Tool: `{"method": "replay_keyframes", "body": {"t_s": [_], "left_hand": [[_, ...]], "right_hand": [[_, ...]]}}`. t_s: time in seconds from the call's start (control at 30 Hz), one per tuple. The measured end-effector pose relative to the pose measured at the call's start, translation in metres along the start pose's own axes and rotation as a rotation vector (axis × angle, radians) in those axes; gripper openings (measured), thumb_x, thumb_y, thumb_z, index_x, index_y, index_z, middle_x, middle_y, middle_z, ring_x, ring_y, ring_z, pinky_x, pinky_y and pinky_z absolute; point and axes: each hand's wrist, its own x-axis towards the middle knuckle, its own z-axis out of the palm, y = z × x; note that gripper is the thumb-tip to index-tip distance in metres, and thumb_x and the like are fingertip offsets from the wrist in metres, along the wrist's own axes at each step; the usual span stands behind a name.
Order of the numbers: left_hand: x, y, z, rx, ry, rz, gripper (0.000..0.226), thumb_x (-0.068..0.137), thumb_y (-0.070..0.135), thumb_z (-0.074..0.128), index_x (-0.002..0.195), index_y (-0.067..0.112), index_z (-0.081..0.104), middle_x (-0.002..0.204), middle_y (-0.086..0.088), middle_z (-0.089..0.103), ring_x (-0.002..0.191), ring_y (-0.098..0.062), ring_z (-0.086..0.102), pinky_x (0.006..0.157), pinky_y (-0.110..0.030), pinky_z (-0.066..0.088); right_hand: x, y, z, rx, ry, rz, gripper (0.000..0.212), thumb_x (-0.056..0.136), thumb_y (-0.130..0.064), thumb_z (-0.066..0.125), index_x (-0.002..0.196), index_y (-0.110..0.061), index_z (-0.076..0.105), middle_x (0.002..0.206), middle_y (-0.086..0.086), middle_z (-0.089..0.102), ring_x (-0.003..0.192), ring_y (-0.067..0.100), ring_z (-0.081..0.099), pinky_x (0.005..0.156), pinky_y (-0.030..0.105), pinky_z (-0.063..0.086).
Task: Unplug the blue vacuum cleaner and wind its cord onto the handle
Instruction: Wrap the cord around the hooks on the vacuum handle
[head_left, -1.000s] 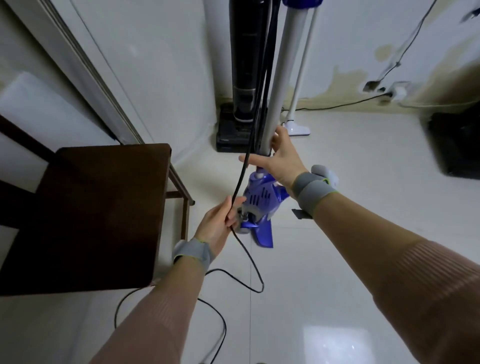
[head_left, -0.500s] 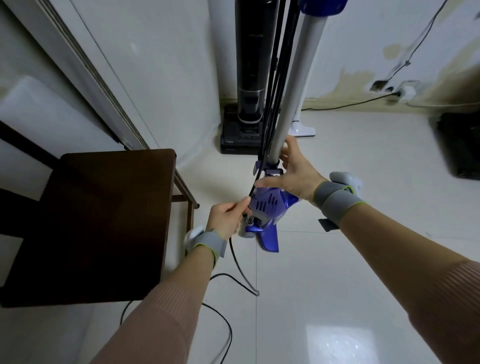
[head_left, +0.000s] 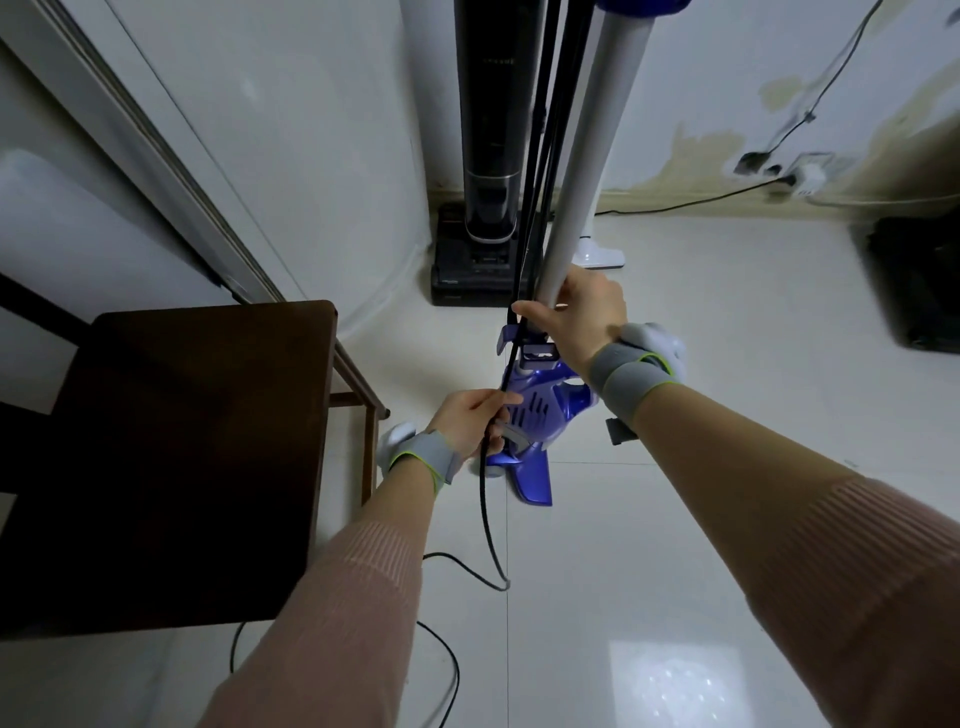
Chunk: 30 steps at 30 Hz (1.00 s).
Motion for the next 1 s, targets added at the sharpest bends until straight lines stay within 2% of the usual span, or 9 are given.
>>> {"method": "replay_keyframes", "body": {"t_s": [0.17, 0.33, 0.43, 0.53, 0.57, 0.63, 0.7, 0.83, 1.0], "left_hand": [[0.01, -0.008, -0.009, 0.217, 0.093, -0.077, 0.043, 0.094, 0.037, 0.051, 0.07, 0.005, 0.067, 0.055, -0.005, 0.033, 0.024, -0.007, 0.024, 0.032, -0.012, 0.023], [0.022, -0.004, 0.001, 0.153, 0.09, -0.157, 0.036, 0.1, 0.022, 0.043, 0.105, -0.006, 0.064, 0.047, -0.001, 0.037, 0.019, -0.004, 0.02, 0.027, -0.008, 0.018], [0.044, 0.008, 0.0, 0.269, 0.102, -0.219, 0.034, 0.1, 0.019, 0.042, 0.084, -0.003, 0.062, 0.044, -0.002, 0.053, 0.016, -0.005, 0.026, 0.024, -0.01, 0.017], [0.057, 0.038, -0.001, 0.441, 0.205, -0.172, 0.024, 0.096, 0.019, 0.05, 0.099, -0.003, 0.061, 0.067, -0.008, 0.058, 0.037, -0.005, 0.048, 0.026, -0.01, 0.034], [0.061, 0.048, -0.003, 0.479, 0.232, -0.153, 0.024, 0.096, 0.02, 0.051, 0.093, -0.002, 0.059, 0.064, -0.008, 0.059, 0.041, -0.006, 0.049, 0.028, -0.01, 0.036], [0.063, 0.068, -0.007, 0.45, 0.216, -0.183, 0.035, 0.098, 0.019, 0.045, 0.068, 0.003, 0.049, 0.034, 0.001, 0.051, 0.024, -0.004, 0.04, 0.024, -0.011, 0.025], [0.062, 0.087, -0.018, 0.344, 0.137, -0.211, 0.038, 0.101, 0.02, 0.04, 0.064, 0.009, 0.044, 0.02, 0.006, 0.038, 0.013, -0.003, 0.025, 0.023, -0.007, 0.011], [0.049, 0.125, -0.033, 0.142, 0.047, -0.162, 0.035, 0.101, 0.026, 0.039, 0.068, 0.015, 0.042, 0.026, 0.007, 0.036, 0.018, -0.002, 0.021, 0.021, -0.012, 0.011], [0.002, 0.176, -0.028, 0.313, -0.137, -0.248, 0.038, 0.102, 0.031, 0.032, 0.069, 0.014, 0.042, 0.028, 0.008, 0.031, 0.018, -0.003, 0.022, 0.022, -0.012, 0.014]], "right_hand": [[0.0, 0.002, -0.003, 0.004, -0.016, -0.032, 0.025, 0.076, -0.032, 0.074, 0.085, -0.01, 0.065, 0.084, 0.011, 0.071, 0.08, 0.031, 0.066, 0.076, 0.045, 0.054], [-0.002, 0.005, -0.002, -0.004, -0.006, -0.048, 0.027, 0.077, -0.034, 0.073, 0.085, -0.009, 0.065, 0.082, 0.011, 0.072, 0.078, 0.03, 0.066, 0.074, 0.045, 0.054], [-0.002, 0.006, 0.0, 0.016, -0.007, -0.034, 0.026, 0.077, -0.034, 0.073, 0.086, -0.011, 0.064, 0.081, 0.009, 0.072, 0.078, 0.029, 0.066, 0.074, 0.044, 0.054], [-0.005, 0.005, 0.002, 0.013, 0.004, -0.025, 0.029, 0.078, -0.035, 0.072, 0.088, -0.009, 0.064, 0.081, 0.01, 0.072, 0.079, 0.031, 0.065, 0.072, 0.043, 0.053], [-0.006, 0.005, 0.002, 0.006, 0.006, -0.028, 0.029, 0.079, -0.035, 0.071, 0.089, -0.009, 0.064, 0.082, 0.01, 0.072, 0.08, 0.031, 0.065, 0.073, 0.043, 0.052], [-0.005, 0.005, 0.0, -0.01, 0.003, -0.019, 0.028, 0.08, -0.035, 0.07, 0.091, -0.01, 0.065, 0.085, 0.01, 0.073, 0.082, 0.031, 0.064, 0.074, 0.041, 0.052], [-0.003, 0.004, -0.002, -0.01, 0.0, -0.008, 0.026, 0.081, -0.034, 0.069, 0.091, -0.01, 0.064, 0.086, 0.01, 0.073, 0.083, 0.031, 0.064, 0.074, 0.041, 0.052], [-0.001, -0.004, 0.001, -0.002, -0.021, 0.01, 0.025, 0.082, -0.031, 0.068, 0.091, -0.009, 0.063, 0.085, 0.01, 0.073, 0.081, 0.032, 0.064, 0.073, 0.042, 0.052], [-0.002, -0.022, -0.01, 0.008, -0.084, 0.142, 0.026, 0.082, -0.031, 0.068, 0.094, -0.009, 0.063, 0.09, 0.011, 0.071, 0.084, 0.032, 0.064, 0.075, 0.039, 0.053]]}}
